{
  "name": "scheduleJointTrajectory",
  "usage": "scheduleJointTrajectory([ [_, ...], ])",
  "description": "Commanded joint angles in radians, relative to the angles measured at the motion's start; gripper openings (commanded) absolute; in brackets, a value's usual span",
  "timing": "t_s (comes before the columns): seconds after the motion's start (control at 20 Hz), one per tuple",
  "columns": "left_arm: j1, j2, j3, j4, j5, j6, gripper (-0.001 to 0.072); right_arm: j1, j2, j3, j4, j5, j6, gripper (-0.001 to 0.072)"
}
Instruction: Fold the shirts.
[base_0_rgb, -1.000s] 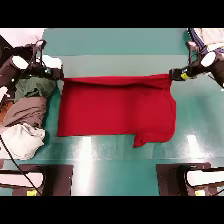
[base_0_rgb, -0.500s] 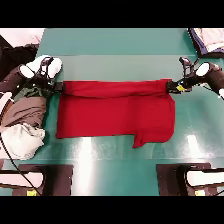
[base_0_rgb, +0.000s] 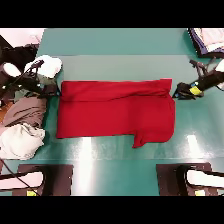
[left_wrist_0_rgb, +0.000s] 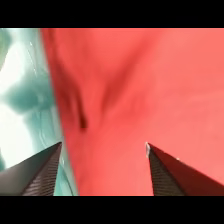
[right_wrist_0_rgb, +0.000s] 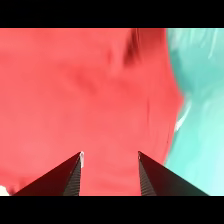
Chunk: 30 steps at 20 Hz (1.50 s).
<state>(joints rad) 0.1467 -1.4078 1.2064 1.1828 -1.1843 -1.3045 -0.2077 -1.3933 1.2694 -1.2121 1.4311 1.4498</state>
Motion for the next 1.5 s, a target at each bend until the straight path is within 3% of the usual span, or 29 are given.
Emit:
scheduleJointTrajectory([
  [0.0, 0.058, 0.124, -0.144, 0.000, -0.107, 0.005, 0.0603, -0.083, 0.121, -0.155, 0.176, 0.087, -0.084, 0.0404],
  [0.15, 0.064, 0.235, -0.345, 0.008, -0.058, 0.003, 0.0603, -0.128, 0.195, -0.280, 0.279, 0.084, -0.119, 0.0404],
  [0.45, 0.064, 0.333, -0.584, 0.002, -0.037, -0.006, 0.0603, -0.125, 0.255, -0.344, 0.278, 0.075, -0.133, 0.0403],
  [0.5, 0.064, 0.333, -0.603, 0.002, -0.028, -0.006, 0.0603, -0.125, 0.264, -0.344, 0.278, 0.072, -0.133, 0.0394],
  [0.6, 0.064, 0.332, -0.620, -0.015, -0.023, -0.005, 0.0603, -0.125, 0.284, -0.344, 0.277, 0.064, -0.133, 0.0305],
  [0.75, 0.064, 0.332, -0.620, -0.068, -0.011, -0.004, 0.0602, -0.126, 0.307, -0.344, 0.274, 0.066, -0.133, 0.0306],
  [0.8, 0.064, 0.332, -0.620, -0.069, -0.011, -0.005, 0.0569, -0.126, 0.314, -0.345, 0.266, 0.071, -0.132, 0.0306],
  [0.85, 0.064, 0.332, -0.620, -0.069, -0.016, -0.004, 0.0325, -0.127, 0.319, -0.345, 0.255, 0.074, -0.129, 0.0306],
  [0.9, 0.064, 0.332, -0.620, -0.072, -0.016, -0.004, 0.0239, -0.127, 0.327, -0.345, 0.229, 0.073, -0.107, 0.0306],
  [0.95, 0.064, 0.332, -0.620, -0.076, -0.014, -0.004, 0.0237, -0.127, 0.338, -0.351, 0.195, 0.070, -0.084, 0.0306],
  [1.0, 0.064, 0.332, -0.620, -0.076, -0.013, 0.005, 0.0022, -0.127, 0.352, -0.368, 0.150, 0.065, -0.057, 0.0306],
  [1.1, 0.064, 0.332, -0.611, -0.080, -0.003, 0.013, 0.0026, -0.127, 0.383, -0.444, 0.051, 0.066, 0.008, 0.0317],
  [1.15, 0.064, 0.332, -0.599, -0.080, -0.003, 0.013, 0.0026, -0.127, 0.395, -0.492, 0.031, 0.072, 0.019, 0.0390],
  [1.2, 0.064, 0.333, -0.584, -0.081, -0.004, 0.013, 0.0026, -0.127, 0.406, -0.544, 0.039, 0.072, 0.019, 0.0544],
  [1.25, 0.064, 0.333, -0.572, -0.088, -0.004, 0.013, 0.0026, -0.126, 0.416, -0.599, 0.045, 0.068, 0.020, 0.0577],
  [1.45, 0.064, 0.333, -0.551, -0.103, -0.004, 0.023, 0.0026, -0.080, 0.435, -0.760, 0.104, -0.061, 0.020, 0.0569],
])
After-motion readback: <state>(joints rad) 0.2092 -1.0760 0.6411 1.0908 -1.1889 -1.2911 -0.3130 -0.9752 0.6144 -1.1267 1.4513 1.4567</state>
